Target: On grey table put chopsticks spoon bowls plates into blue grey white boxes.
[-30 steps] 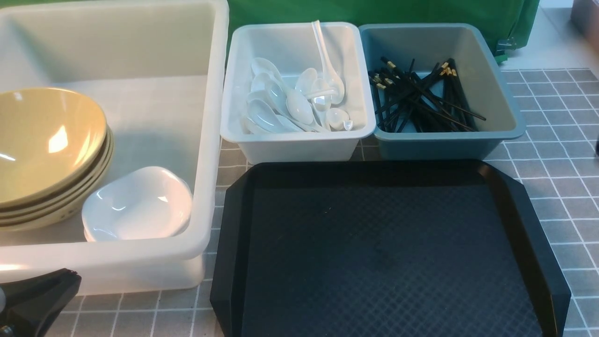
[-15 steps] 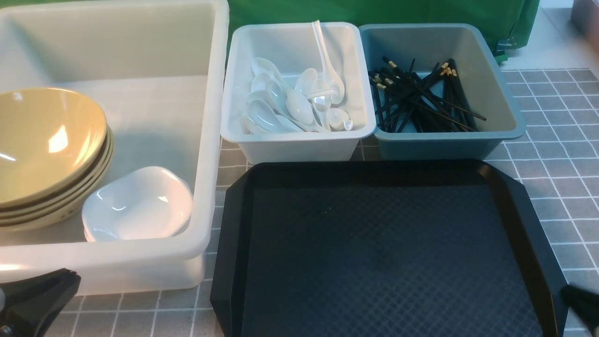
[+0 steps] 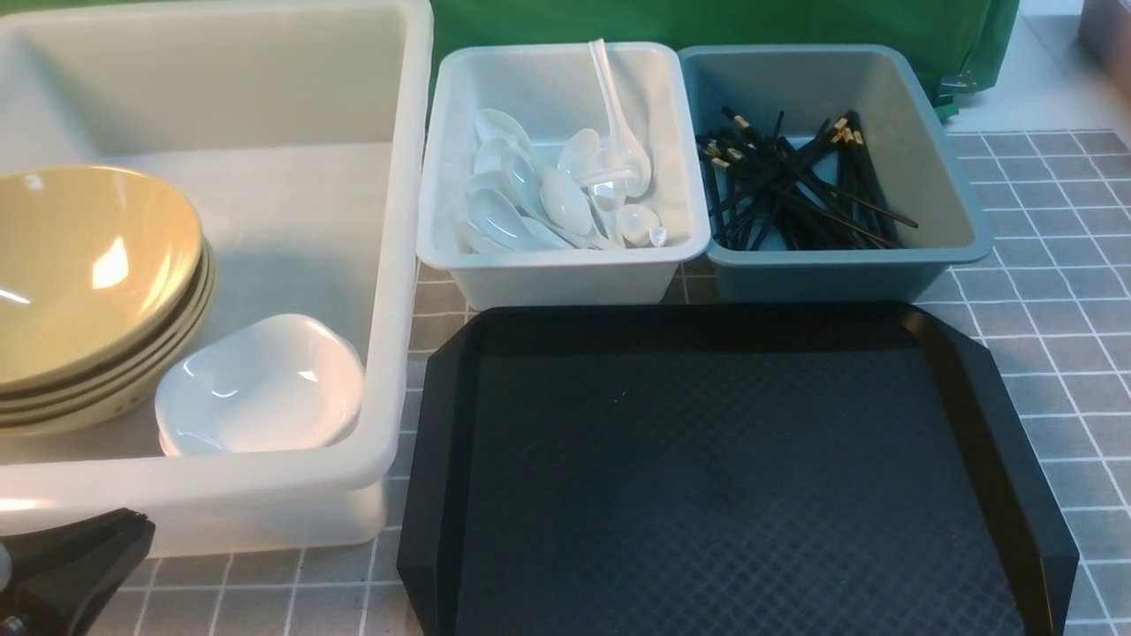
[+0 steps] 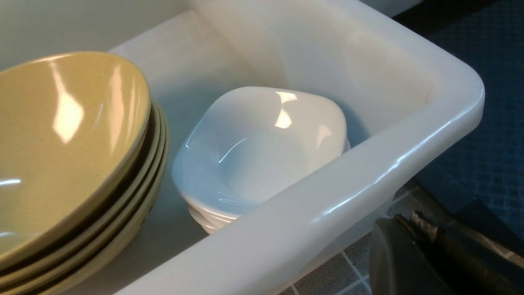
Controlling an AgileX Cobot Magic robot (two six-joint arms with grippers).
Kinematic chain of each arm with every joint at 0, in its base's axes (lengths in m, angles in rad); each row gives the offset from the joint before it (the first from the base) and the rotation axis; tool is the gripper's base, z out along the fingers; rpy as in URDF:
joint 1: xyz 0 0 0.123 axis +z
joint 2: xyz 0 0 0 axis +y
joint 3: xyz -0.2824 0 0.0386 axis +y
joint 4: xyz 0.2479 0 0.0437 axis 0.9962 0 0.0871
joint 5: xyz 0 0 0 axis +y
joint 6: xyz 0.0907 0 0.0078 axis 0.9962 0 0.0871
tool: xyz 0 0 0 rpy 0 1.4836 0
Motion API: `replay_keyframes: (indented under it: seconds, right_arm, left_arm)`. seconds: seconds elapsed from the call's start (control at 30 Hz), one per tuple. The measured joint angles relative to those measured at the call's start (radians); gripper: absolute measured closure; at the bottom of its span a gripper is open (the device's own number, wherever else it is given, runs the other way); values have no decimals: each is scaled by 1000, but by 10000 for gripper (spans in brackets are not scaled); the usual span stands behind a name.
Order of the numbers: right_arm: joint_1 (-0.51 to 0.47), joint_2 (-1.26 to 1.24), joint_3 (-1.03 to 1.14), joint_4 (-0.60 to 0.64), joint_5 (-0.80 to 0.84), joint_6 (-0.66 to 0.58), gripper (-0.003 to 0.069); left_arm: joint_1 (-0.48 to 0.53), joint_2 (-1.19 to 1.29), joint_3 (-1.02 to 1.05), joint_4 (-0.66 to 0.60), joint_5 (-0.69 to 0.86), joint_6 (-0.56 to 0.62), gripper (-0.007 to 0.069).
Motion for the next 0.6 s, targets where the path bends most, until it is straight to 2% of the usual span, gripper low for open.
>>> replay_keyframes:
  seconds: [0.03, 0.1, 0.33, 0.6]
  right_arm:
    - [-1, -27, 1, -12, 70, 28, 624]
    - [-4, -40, 2, -30, 106, 27, 624]
    - [-8, -46, 1, -44, 115, -118, 624]
    - [-8, -46, 1, -44, 115, -135, 622]
  left_arm:
    - [0, 0, 0, -1, 0, 0, 636]
    - [0, 0, 0, -1, 0, 0, 636]
    - [0, 0, 0, -1, 0, 0, 636]
    - [0, 0, 0, -1, 0, 0, 636]
